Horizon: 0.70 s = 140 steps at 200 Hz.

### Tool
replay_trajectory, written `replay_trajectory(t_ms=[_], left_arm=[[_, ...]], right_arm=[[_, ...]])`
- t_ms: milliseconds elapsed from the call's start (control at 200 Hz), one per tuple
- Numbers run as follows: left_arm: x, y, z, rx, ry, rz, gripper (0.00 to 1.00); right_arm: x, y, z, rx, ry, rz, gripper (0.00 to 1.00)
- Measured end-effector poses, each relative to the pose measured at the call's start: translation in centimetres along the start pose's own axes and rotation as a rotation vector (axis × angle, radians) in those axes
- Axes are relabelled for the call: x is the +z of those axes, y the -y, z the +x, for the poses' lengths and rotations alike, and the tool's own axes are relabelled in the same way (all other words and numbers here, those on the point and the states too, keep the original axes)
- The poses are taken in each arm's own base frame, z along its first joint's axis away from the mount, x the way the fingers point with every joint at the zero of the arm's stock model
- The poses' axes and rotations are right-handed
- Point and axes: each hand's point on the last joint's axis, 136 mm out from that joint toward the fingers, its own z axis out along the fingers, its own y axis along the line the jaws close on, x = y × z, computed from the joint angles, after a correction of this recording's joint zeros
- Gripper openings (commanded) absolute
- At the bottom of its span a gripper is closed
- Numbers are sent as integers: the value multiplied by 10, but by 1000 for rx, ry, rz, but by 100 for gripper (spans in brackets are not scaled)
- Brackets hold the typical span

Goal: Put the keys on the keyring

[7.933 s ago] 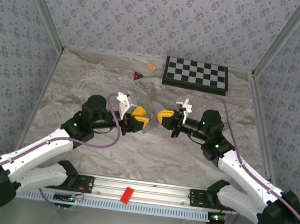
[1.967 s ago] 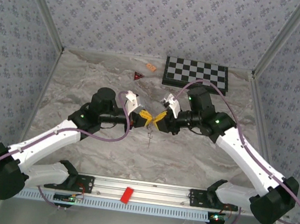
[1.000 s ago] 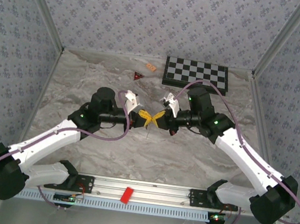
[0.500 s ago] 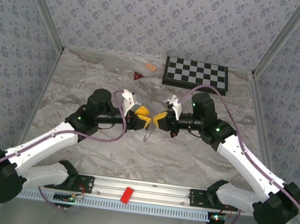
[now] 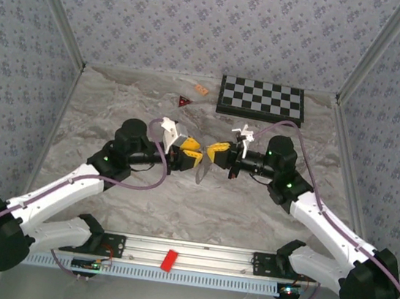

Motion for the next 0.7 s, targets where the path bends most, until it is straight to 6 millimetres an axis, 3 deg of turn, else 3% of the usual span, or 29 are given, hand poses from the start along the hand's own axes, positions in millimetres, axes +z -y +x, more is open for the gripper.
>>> replay_trajectory(t_ms=[185,440,700], left_arm=[[1,-4,2,-4,-6,-16,31],[2,-6,4,-4,-10,-27,7],[9,-6,13,-22,-38,-9,6]], right_arm=[[0,-5,-9,-1,39,-24,0],[-1,-6,-8,15,51,-34,0],[-1,-7,-7,38,70,-45,0]])
